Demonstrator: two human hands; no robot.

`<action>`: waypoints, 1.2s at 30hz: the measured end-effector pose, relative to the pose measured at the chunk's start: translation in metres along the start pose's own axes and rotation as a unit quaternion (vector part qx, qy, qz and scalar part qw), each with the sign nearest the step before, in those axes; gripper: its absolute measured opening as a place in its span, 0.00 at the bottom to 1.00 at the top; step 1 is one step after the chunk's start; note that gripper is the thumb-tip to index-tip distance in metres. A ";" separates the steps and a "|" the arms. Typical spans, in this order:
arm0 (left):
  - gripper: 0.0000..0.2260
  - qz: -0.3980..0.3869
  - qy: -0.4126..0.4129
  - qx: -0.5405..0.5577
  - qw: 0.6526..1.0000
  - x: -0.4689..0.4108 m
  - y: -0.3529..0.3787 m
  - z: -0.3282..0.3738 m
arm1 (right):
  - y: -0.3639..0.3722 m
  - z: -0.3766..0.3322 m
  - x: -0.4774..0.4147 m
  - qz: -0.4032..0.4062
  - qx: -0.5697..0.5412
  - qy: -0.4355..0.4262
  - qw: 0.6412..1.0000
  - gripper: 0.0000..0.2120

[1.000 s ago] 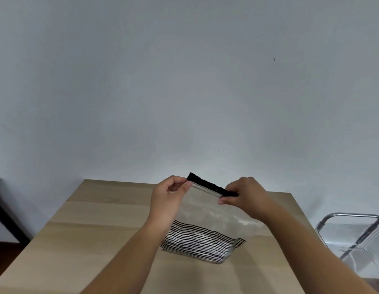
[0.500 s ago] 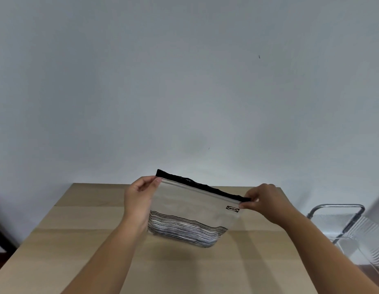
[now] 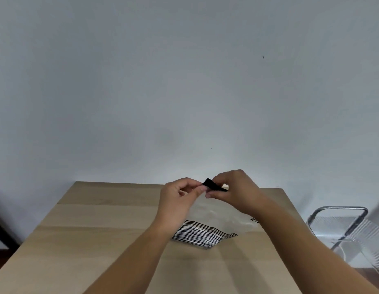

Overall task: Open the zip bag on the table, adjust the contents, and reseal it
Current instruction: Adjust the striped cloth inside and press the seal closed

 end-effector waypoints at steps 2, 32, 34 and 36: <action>0.03 0.027 -0.005 0.004 1.000 0.001 -0.008 -0.004 | 0.001 0.010 -0.001 0.003 0.010 0.014 1.000 0.07; 0.05 0.177 -0.133 0.239 0.945 0.031 -0.080 -0.118 | 0.079 0.130 0.039 -0.056 -0.220 0.116 0.967 0.06; 0.04 0.140 -0.149 0.186 0.961 0.033 -0.075 -0.129 | 0.095 0.137 0.038 -0.061 -0.232 0.127 0.963 0.06; 0.08 0.091 -0.193 0.118 0.970 0.041 -0.070 -0.146 | 0.107 0.143 0.035 -0.058 -0.235 0.142 0.960 0.05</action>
Point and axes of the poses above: each hand's wrist, its own x-axis away from the middle knuckle, its own y-axis out of the palm, z = x × y, the point moved 8 cm from there along -x, towards the middle knuckle, and after that the axes turned 14 degrees about -z, right-handed, at the moved point
